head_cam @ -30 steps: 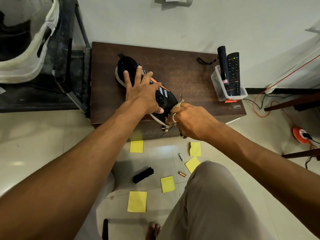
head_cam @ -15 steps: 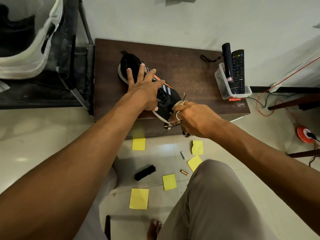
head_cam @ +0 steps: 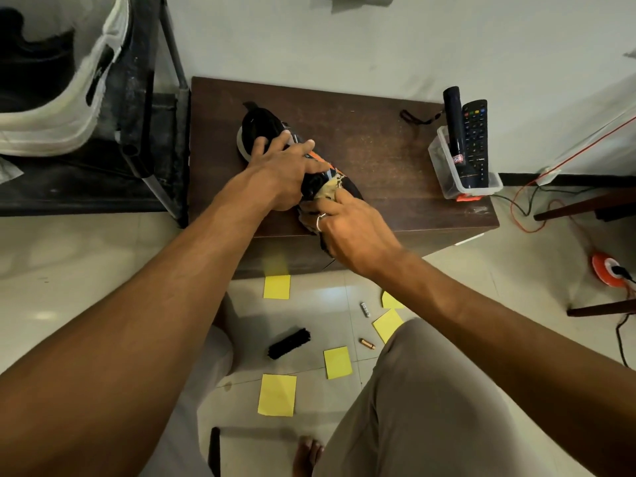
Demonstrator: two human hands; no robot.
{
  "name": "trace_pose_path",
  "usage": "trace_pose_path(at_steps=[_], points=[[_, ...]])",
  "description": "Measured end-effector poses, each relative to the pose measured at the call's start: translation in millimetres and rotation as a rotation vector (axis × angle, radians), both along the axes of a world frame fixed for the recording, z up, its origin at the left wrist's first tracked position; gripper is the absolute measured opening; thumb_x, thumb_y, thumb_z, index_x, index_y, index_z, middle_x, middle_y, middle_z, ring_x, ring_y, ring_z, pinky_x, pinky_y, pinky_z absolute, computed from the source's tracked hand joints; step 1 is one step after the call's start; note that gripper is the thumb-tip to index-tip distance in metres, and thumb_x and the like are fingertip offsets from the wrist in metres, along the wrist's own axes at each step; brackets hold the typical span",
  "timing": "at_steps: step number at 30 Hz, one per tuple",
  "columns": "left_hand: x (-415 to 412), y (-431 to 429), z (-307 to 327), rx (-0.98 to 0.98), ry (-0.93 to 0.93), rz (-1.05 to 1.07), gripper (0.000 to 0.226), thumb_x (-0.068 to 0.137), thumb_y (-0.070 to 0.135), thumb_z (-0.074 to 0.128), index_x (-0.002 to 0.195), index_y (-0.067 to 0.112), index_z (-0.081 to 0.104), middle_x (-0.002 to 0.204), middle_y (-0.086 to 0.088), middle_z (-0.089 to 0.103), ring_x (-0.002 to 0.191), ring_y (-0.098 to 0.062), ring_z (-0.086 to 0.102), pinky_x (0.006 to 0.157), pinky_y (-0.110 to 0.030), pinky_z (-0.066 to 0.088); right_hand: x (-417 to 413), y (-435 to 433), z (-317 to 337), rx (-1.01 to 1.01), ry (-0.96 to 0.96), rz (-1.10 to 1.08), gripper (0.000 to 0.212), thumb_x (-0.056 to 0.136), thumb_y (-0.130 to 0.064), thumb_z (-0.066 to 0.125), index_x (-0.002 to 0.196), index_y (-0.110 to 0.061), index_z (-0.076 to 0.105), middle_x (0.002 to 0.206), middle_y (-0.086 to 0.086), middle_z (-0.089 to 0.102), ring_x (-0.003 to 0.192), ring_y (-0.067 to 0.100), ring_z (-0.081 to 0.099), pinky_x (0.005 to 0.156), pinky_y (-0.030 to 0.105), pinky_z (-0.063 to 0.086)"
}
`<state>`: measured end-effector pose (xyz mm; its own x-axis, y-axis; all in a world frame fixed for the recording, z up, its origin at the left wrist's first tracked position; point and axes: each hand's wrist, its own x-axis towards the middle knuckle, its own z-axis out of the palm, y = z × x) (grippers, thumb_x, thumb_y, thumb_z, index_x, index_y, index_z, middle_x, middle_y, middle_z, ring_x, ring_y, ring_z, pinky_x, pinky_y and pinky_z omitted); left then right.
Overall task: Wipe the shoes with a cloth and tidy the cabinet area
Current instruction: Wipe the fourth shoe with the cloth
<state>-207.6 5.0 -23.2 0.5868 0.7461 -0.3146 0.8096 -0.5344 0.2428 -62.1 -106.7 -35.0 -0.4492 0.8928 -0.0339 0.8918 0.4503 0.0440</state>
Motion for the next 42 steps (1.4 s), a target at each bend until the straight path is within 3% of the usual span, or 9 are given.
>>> trace_pose_path(at_steps=[9, 14, 17, 22, 27, 29, 35, 38, 42], points=[[0.2, 2.2, 0.6, -0.033, -0.027, 0.02, 0.087, 0.09, -0.004, 0.057, 0.154, 0.048, 0.031, 0.17, 0.007, 0.002, 0.156, -0.028, -0.01, 0.123, -0.054, -0.004, -8.3, -13.3, 26.7, -0.133, -0.156, -0.05, 0.022, 0.094, -0.025, 0.059, 0.109, -0.014, 0.07, 0.113, 0.002, 0.06, 0.095, 0.026, 0.062, 0.059, 0.036, 0.046], [2.2, 3.3, 1.9, -0.032, -0.028, 0.021, 0.064, 0.096, 0.013, 0.059, 0.151, 0.041, 0.041, 0.17, 0.007, 0.004, 0.155, -0.029, -0.008, 0.122, -0.055, -0.002, -2.1, -9.1, 14.9, 0.244, 0.118, 0.21, 0.027, 0.102, -0.014, 0.059, 0.126, -0.015, 0.07, 0.126, 0.006, 0.065, 0.098, 0.024, 0.052, 0.072, 0.034, 0.042], [1.0, 2.1, -0.8, -0.043, -0.049, 0.025, 0.071, 0.095, 0.009, 0.058, 0.153, 0.044, 0.036, 0.17, 0.007, 0.004, 0.155, -0.027, -0.009, 0.122, -0.052, -0.004, 10.3, -8.6, -8.7, 0.203, -0.058, 0.328, 0.032, 0.096, -0.012, 0.067, 0.128, -0.015, 0.07, 0.132, 0.005, 0.063, 0.098, 0.025, 0.042, 0.073, 0.036, 0.031], [-0.7, -0.8, 6.0, -0.104, -0.09, 0.069, 0.082, 0.09, -0.005, 0.056, 0.15, 0.048, 0.038, 0.17, 0.007, 0.004, 0.156, -0.029, -0.01, 0.123, -0.052, -0.003, 20.6, -12.0, -15.4, 0.096, -0.19, 0.11, 0.018, 0.087, -0.018, 0.072, 0.103, -0.017, 0.078, 0.121, 0.001, 0.067, 0.098, 0.024, 0.036, 0.074, 0.039, 0.041], [0.6, 1.0, 4.7, -0.118, -0.128, 0.1, 0.084, 0.088, -0.012, 0.052, 0.146, 0.048, 0.045, 0.17, 0.006, 0.006, 0.156, -0.028, -0.012, 0.124, -0.051, -0.007, 25.7, -29.6, -8.0, 0.056, -0.095, -0.07, 0.01, 0.082, -0.016, 0.075, 0.088, -0.009, 0.076, 0.098, 0.007, 0.072, 0.085, 0.027, 0.059, 0.061, 0.037, 0.051], [1.7, 0.5, 3.5, -0.118, -0.126, 0.098, 0.084, 0.088, -0.012, 0.053, 0.146, 0.048, 0.044, 0.17, 0.006, 0.006, 0.156, -0.028, -0.012, 0.124, -0.052, -0.008, 29.0, -30.4, -1.6, 0.071, -0.017, -0.095, 0.011, 0.084, -0.016, 0.071, 0.09, -0.008, 0.076, 0.095, 0.006, 0.072, 0.083, 0.025, 0.06, 0.059, 0.034, 0.051], [3.5, 0.4, 2.1, -0.09, -0.105, 0.086, 0.077, 0.092, -0.001, 0.062, 0.148, 0.047, 0.041, 0.17, 0.005, 0.005, 0.155, -0.029, -0.013, 0.122, -0.053, -0.007, 32.8, -15.9, -8.4, 0.152, 0.05, 0.088, 0.038, 0.093, -0.012, 0.07, 0.131, -0.016, 0.069, 0.136, 0.004, 0.063, 0.094, 0.024, 0.052, 0.075, 0.034, 0.049], [3.5, -0.1, 1.4, -0.093, -0.105, 0.076, 0.072, 0.093, 0.006, 0.067, 0.147, 0.047, 0.043, 0.17, 0.005, 0.005, 0.155, -0.03, -0.013, 0.121, -0.053, -0.007, 31.3, -16.8, -14.2, 0.071, -0.022, 0.005, 0.038, 0.086, -0.013, 0.077, 0.124, -0.015, 0.073, 0.136, 0.002, 0.064, 0.087, 0.025, 0.052, 0.066, 0.035, 0.046], [2.5, 0.3, 3.7, -0.131, -0.117, 0.073, 0.062, 0.093, 0.024, 0.071, 0.146, 0.046, 0.045, 0.17, 0.005, 0.006, 0.155, -0.03, -0.013, 0.122, -0.054, -0.007, 26.1, -22.7, 1.3, 0.082, -0.025, -0.107, 0.015, 0.082, -0.014, 0.076, 0.096, -0.008, 0.078, 0.108, 0.006, 0.074, 0.08, 0.025, 0.054, 0.061, 0.03, 0.036]])
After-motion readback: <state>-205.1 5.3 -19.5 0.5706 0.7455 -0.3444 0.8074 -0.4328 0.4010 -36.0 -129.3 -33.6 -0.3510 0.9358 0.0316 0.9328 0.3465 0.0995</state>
